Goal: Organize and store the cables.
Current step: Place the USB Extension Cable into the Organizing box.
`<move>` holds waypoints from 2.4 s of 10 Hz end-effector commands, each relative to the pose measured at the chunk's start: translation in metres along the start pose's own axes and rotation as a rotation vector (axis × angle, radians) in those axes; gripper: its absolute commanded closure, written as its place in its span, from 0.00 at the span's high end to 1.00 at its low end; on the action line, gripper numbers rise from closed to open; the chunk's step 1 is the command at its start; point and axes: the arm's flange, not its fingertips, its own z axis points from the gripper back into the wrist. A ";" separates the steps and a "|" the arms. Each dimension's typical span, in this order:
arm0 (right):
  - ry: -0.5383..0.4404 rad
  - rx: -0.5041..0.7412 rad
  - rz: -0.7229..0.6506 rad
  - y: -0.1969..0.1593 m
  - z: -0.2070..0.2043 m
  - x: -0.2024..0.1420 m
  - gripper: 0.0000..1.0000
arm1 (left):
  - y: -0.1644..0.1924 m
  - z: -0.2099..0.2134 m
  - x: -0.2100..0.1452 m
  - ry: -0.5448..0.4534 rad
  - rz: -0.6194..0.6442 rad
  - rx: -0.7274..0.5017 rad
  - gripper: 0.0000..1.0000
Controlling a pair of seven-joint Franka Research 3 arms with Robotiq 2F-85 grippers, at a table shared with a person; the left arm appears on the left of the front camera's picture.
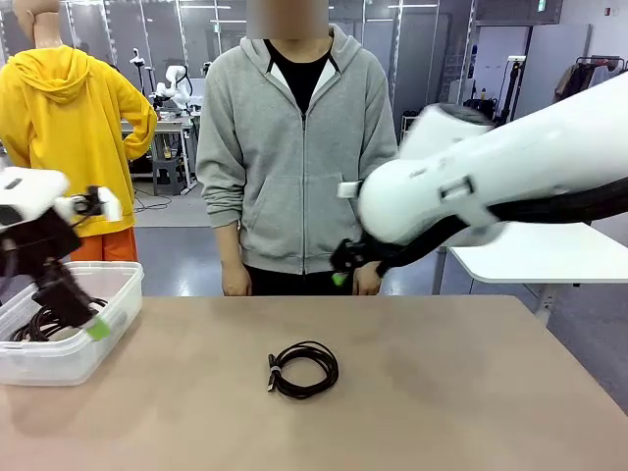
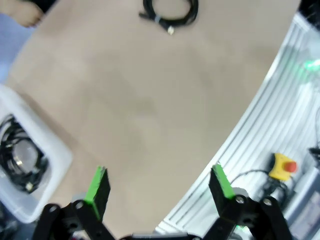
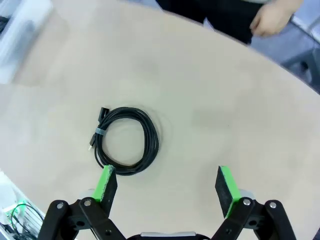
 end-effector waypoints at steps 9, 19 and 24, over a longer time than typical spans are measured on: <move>-0.237 0.151 0.165 -0.155 0.134 -0.196 1.00 | -0.043 -0.099 0.166 0.102 0.173 0.008 1.00; -0.230 0.119 0.127 -0.201 0.169 -0.184 1.00 | -0.023 -0.199 0.237 0.131 0.255 0.061 1.00; -0.230 0.119 0.127 -0.201 0.169 -0.184 1.00 | -0.005 -0.255 0.221 0.157 0.435 0.036 1.00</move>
